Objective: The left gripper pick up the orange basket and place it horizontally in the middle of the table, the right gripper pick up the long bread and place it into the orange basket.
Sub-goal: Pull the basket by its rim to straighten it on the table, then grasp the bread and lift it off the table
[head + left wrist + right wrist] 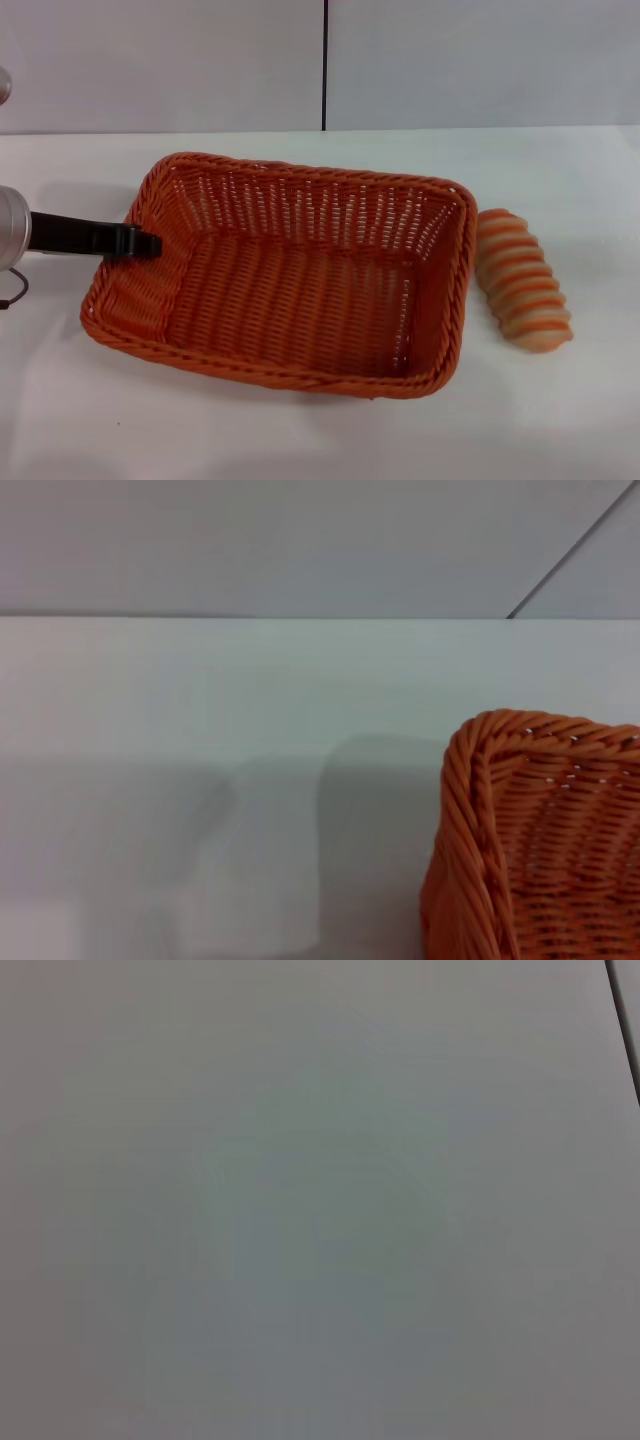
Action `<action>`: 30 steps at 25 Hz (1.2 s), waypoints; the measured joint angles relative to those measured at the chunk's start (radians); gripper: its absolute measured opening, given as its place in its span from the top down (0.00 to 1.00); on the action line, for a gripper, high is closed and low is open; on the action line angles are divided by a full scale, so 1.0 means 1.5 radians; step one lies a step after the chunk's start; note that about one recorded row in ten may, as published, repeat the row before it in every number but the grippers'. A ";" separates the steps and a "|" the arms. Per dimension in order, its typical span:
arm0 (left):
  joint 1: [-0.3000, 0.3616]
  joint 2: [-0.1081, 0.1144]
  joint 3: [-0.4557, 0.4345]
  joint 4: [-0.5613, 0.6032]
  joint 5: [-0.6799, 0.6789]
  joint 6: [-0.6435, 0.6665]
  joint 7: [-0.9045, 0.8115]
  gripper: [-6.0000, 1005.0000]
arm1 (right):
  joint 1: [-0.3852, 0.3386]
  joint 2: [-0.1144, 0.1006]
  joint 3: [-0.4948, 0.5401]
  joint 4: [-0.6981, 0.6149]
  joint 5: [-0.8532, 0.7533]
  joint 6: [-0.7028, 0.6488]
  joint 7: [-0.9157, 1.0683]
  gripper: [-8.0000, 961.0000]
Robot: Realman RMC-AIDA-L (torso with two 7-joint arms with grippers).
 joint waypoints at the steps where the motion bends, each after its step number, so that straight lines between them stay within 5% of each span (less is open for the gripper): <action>1: 0.000 0.000 0.000 0.001 0.001 0.001 0.000 0.73 | 0.001 0.001 0.001 -0.002 0.000 0.000 0.000 0.33; 14: -0.009 0.006 -0.040 0.034 -0.041 0.062 0.012 0.66 | 0.004 0.010 -0.003 -0.012 0.000 0.002 -0.001 0.33; 19: -0.005 0.008 -0.135 0.008 -0.185 0.081 0.113 0.47 | -0.006 0.033 -0.004 -0.055 -0.006 0.002 0.028 0.33; 21: 0.001 0.008 -0.180 -0.011 -0.248 0.089 0.194 0.26 | -0.021 0.053 -0.016 -0.106 -0.022 0.003 0.082 0.33; 25: 0.016 0.007 -0.220 -0.031 -0.329 0.090 0.303 0.24 | -0.045 0.065 -0.053 -0.169 -0.041 0.010 0.170 0.33; 30: 0.045 0.007 -0.293 -0.128 -0.520 0.083 0.541 0.20 | -0.090 0.066 -0.123 -0.330 -0.144 0.021 0.443 0.33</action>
